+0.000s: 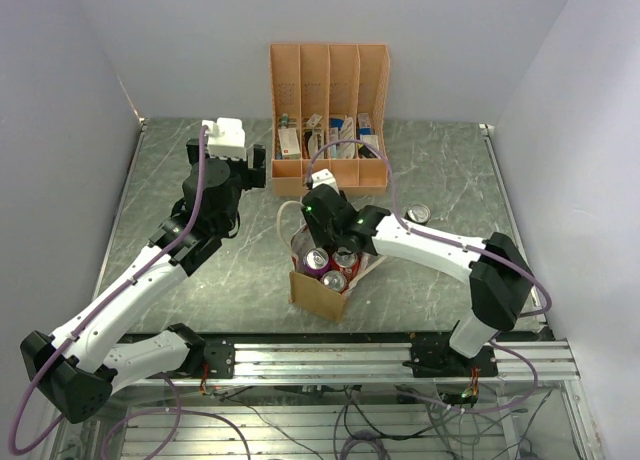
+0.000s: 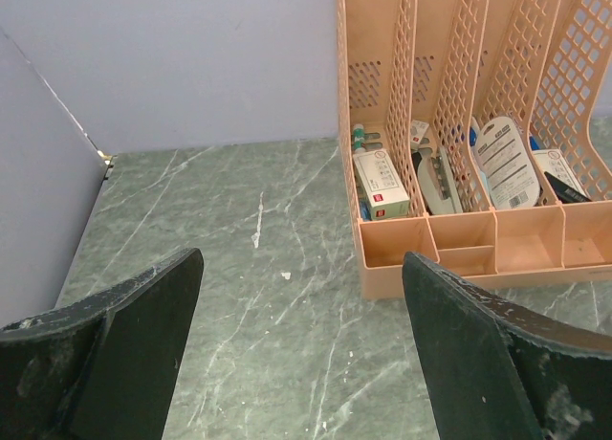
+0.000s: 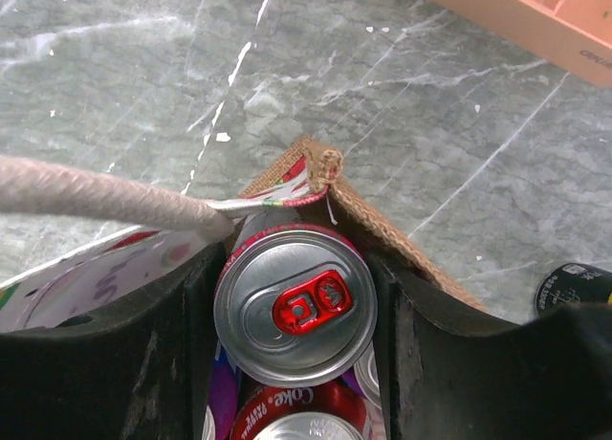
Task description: Take the beverage out of the canvas bag
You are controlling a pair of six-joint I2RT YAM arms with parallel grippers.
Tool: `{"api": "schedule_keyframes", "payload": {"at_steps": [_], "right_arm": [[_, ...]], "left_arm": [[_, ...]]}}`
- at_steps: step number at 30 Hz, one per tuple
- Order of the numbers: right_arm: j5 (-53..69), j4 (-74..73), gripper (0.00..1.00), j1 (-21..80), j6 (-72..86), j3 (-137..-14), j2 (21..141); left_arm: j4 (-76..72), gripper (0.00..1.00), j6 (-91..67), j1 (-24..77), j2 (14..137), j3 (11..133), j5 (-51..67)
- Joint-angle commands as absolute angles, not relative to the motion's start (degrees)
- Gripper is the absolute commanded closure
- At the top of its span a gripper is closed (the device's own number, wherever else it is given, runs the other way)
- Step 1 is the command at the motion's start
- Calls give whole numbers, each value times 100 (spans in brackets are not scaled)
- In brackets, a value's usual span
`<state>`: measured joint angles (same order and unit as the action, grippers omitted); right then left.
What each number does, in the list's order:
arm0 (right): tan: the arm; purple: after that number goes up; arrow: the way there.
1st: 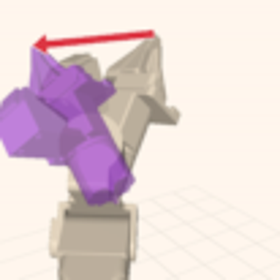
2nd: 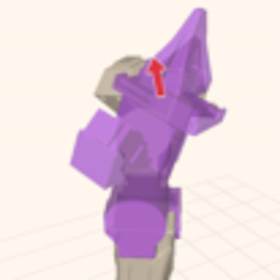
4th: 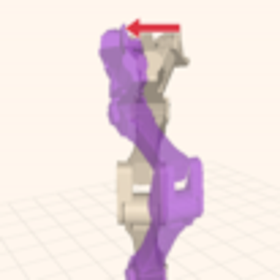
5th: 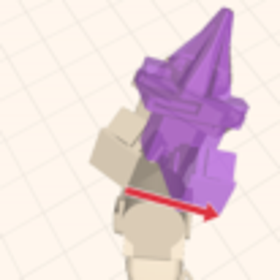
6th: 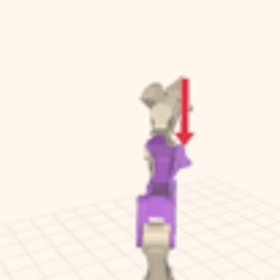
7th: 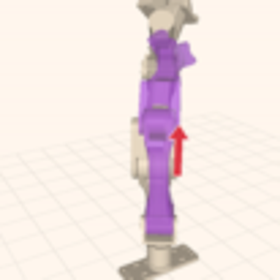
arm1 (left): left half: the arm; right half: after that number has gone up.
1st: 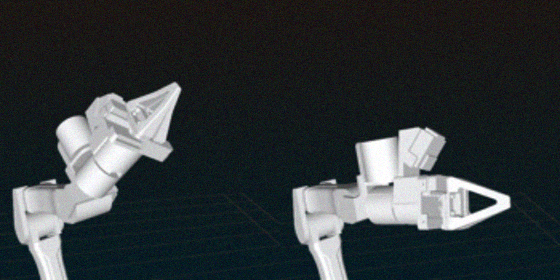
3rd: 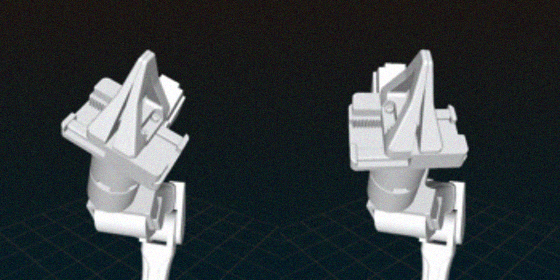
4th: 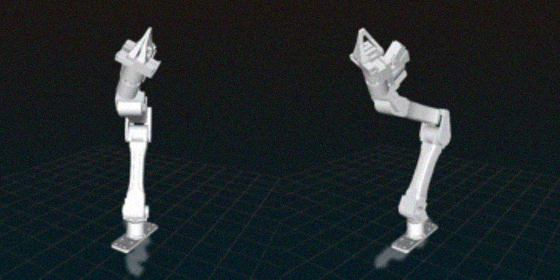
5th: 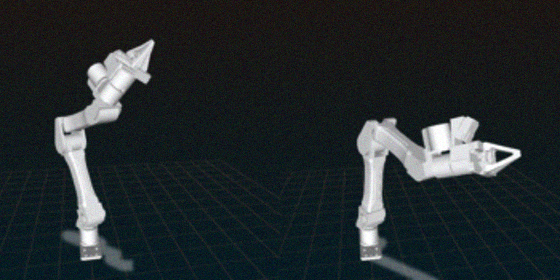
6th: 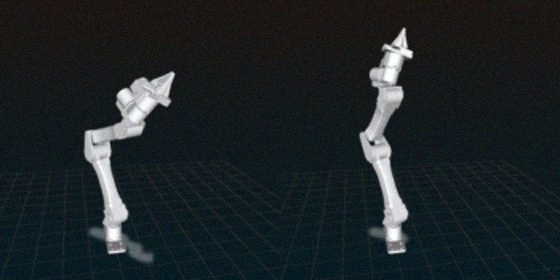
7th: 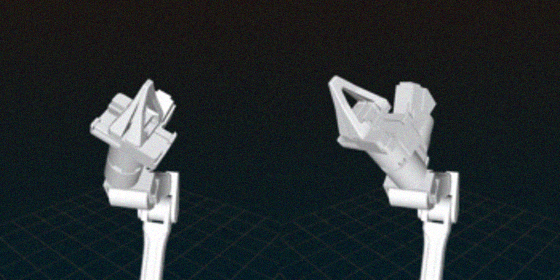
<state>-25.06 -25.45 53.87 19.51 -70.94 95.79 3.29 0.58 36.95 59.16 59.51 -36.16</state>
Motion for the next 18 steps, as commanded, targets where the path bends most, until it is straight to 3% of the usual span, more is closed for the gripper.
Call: {"api": "schedule_keyframes", "payload": {"at_steps": [1, 13, 18], "right_arm": [[-2697, -2360, 72, 5425, 1932, -7199, 8989], [-2571, -2437, 100, 5416, 2015, -7265, 8177], [-2483, -2570, 100, 5386, 2178, -7288, 7860]], "left_arm": [[294, 5, -18, 3722, 5923, 6161, -3542], [308, 5, -51, 3722, 5919, 6170, -3505], [325, 5, -66, 3726, 5925, 6180, -3488]]}}
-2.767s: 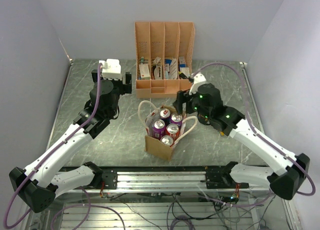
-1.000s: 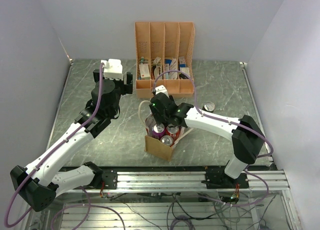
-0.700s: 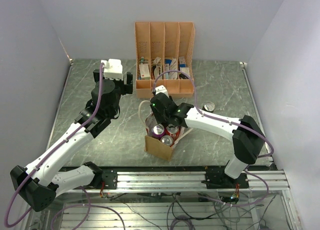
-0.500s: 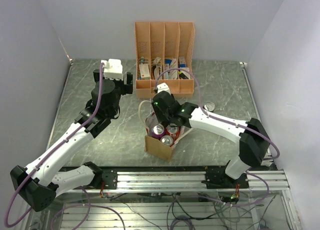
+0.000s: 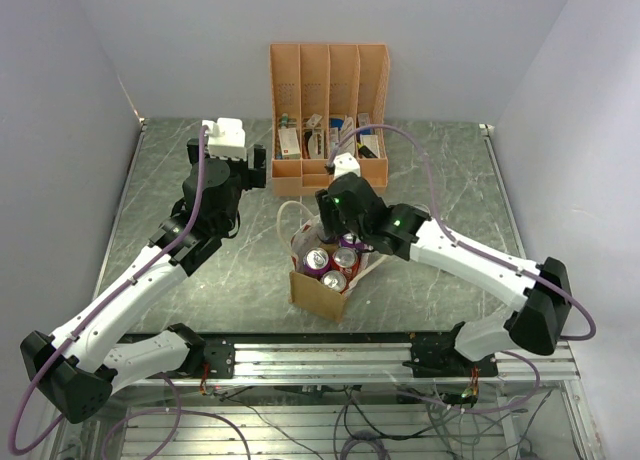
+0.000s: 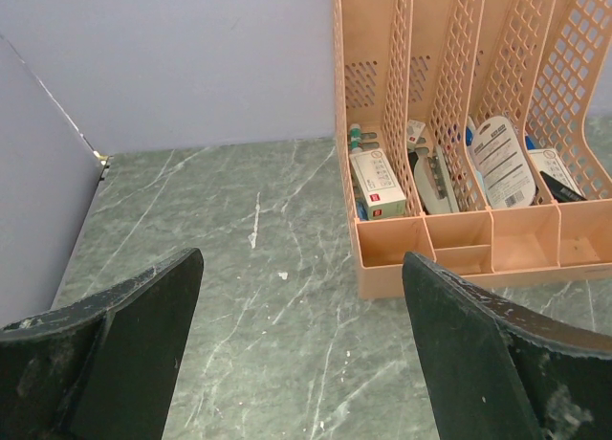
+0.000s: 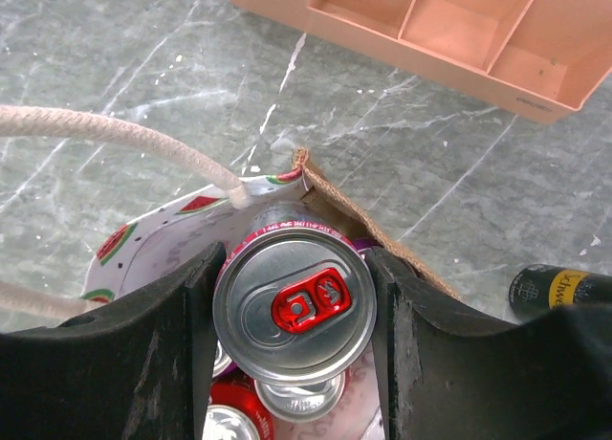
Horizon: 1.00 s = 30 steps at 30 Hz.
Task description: Take the beverage out of the canvas bag
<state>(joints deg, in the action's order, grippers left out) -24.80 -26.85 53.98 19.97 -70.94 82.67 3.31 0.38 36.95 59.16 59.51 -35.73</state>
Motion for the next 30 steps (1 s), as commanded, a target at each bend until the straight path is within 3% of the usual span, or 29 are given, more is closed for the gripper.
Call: {"api": "schedule_keyframes", "payload": {"at_steps": [1, 7, 13, 16, 22, 30], "right_arm": [[-2422, -2594, 100, 5372, 2206, -7308, 7798], [-1719, -2637, 100, 5102, 2487, -7400, 7401], [-437, -2570, 100, 4210, 2753, -7341, 6834], [-500, -2743, 100, 3956, 2652, -7435, 6561], [-2566, -3574, 100, 3869, 2161, -7829, 6147], [-5964, -3893, 100, 3811, 2006, -7231, 5618]], "left_arm": [[325, 5, -69, 3725, 5924, 6180, -3489], [323, 5, -74, 3727, 5932, 6179, -3481], [320, 5, -79, 3727, 5921, 6179, -3479], [329, 5, -79, 3727, 5922, 6186, -3472], [333, 5, -88, 3729, 5917, 6187, -3462], [342, 5, -96, 3733, 5928, 6194, -3450]]}}
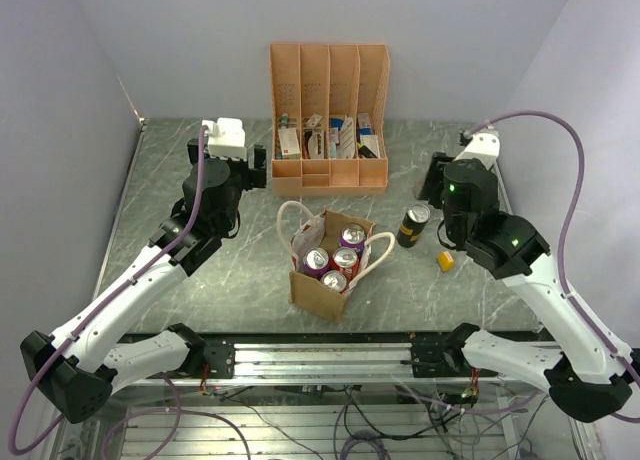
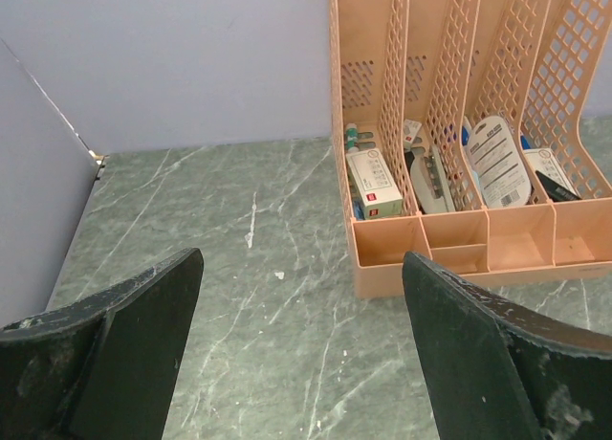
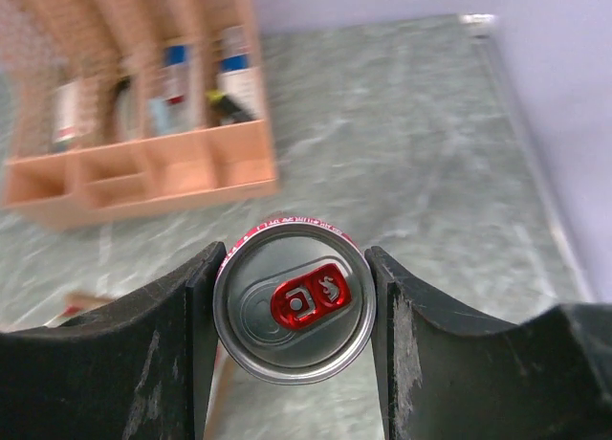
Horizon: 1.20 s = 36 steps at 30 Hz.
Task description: Take the beverage out of the canvas bag
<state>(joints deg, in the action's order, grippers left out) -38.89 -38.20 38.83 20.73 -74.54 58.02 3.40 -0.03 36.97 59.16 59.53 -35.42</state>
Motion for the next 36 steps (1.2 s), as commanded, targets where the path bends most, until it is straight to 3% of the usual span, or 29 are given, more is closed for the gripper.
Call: {"api": "schedule_keyframes", "payload": {"at_steps": [1, 8, 17, 36], "right_arm": [[-6146, -3920, 100, 3755, 2043, -7161, 5599], [-5878, -3752, 100, 2631, 2401, -6482, 5599], [-3883, -2702, 100, 1157, 2728, -5386, 5918], [-2950, -1415, 100, 1002, 2626, -4387, 6693]], "left_arm": [[349, 4, -97, 3735, 5942, 6196, -3439], [360, 5, -110, 3735, 5962, 6203, -3421], [354, 5, -114, 3752, 5945, 6205, -3427], [350, 5, -97, 3770, 5942, 6206, -3432]]}}
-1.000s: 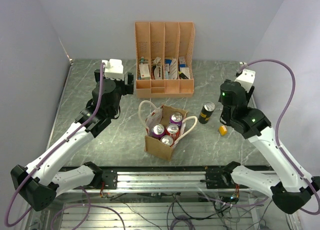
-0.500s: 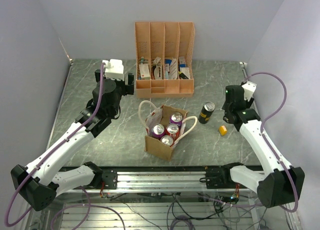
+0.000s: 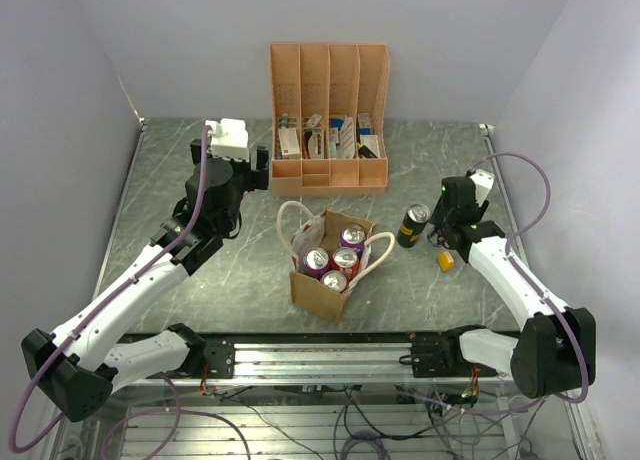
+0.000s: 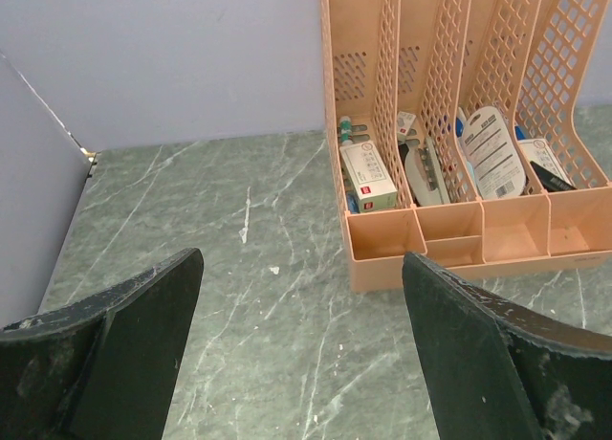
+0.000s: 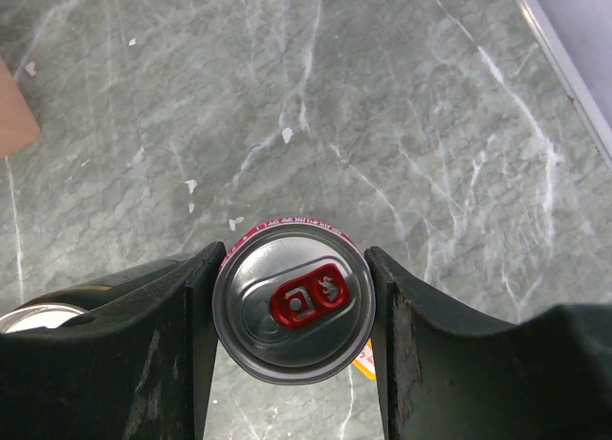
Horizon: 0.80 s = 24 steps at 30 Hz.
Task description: Take the beverage out of the canvas bag
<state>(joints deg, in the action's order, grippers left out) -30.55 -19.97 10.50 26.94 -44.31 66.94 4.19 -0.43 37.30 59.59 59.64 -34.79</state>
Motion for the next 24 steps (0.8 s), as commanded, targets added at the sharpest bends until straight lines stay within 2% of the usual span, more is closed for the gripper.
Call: {"api": "schedule_keyframes", "payload": {"at_steps": [1, 11, 24], "right_arm": [[-2914, -1422, 100, 995, 2622, -4378, 6709], [-2726, -1376, 100, 995, 2476, -4284, 6741], [-2549, -1274, 74, 998, 2337, -4176, 6773]], "left_arm": [[351, 5, -97, 3769, 5949, 6205, -3436], [352, 5, -97, 3766, 5976, 6209, -3431], [356, 5, -96, 3771, 5991, 6204, -3428]]}}
